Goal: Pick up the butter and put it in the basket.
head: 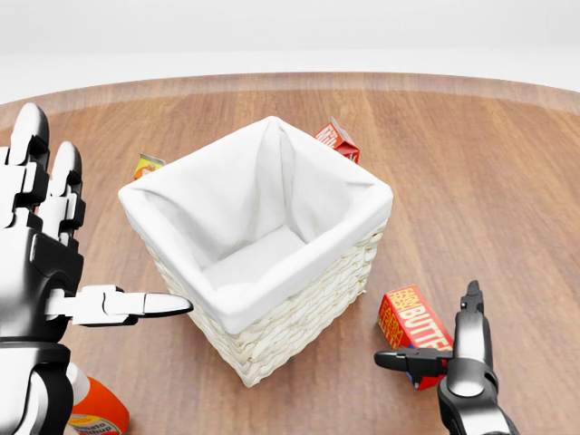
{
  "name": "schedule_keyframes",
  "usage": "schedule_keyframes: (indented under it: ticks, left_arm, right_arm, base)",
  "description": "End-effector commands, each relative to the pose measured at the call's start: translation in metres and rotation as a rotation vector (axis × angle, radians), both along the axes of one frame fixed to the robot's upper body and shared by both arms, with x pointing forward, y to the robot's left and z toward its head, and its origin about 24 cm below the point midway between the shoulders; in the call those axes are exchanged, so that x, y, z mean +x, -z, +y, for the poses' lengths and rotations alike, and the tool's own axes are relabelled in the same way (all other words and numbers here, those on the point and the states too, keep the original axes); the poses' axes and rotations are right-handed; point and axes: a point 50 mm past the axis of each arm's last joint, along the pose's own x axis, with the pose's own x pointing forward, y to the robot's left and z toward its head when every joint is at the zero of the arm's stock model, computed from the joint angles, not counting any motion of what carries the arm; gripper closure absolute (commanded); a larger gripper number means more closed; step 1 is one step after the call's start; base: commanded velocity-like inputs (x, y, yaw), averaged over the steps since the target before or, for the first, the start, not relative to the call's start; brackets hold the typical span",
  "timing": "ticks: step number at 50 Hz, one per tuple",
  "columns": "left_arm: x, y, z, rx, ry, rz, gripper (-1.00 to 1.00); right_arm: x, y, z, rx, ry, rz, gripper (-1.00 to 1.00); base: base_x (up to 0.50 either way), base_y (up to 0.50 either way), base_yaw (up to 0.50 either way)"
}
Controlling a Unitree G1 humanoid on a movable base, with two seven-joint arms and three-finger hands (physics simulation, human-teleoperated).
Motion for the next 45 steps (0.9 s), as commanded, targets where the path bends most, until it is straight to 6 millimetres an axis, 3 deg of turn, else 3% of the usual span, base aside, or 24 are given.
schedule_keyframes:
  ticks: [1,11,45]
  left_arm:
    - [0.000,0.000,0.000,0.000,-0.001,0.000,-1.00]
    - [0.000,0.001,0.000,0.000,-0.001,0.002,-1.00]
    - [-0.001,0.001,0.000,-0.001,-0.003,0.006,-1.00]
  right_arm:
    - [0.002,0.001,-0.001,0.002,0.046,0.022,-1.00]
    - [0.003,-0.001,-0.011,-0.001,0.047,0.025,-1.00]
    - [-0.009,0.012,-0.006,-0.015,0.016,0.085,-1.00]
  base:
    - [0.00,0.00,0.00]
    - [0.00,0.00,0.00]
    - [0.00,0.00,0.00]
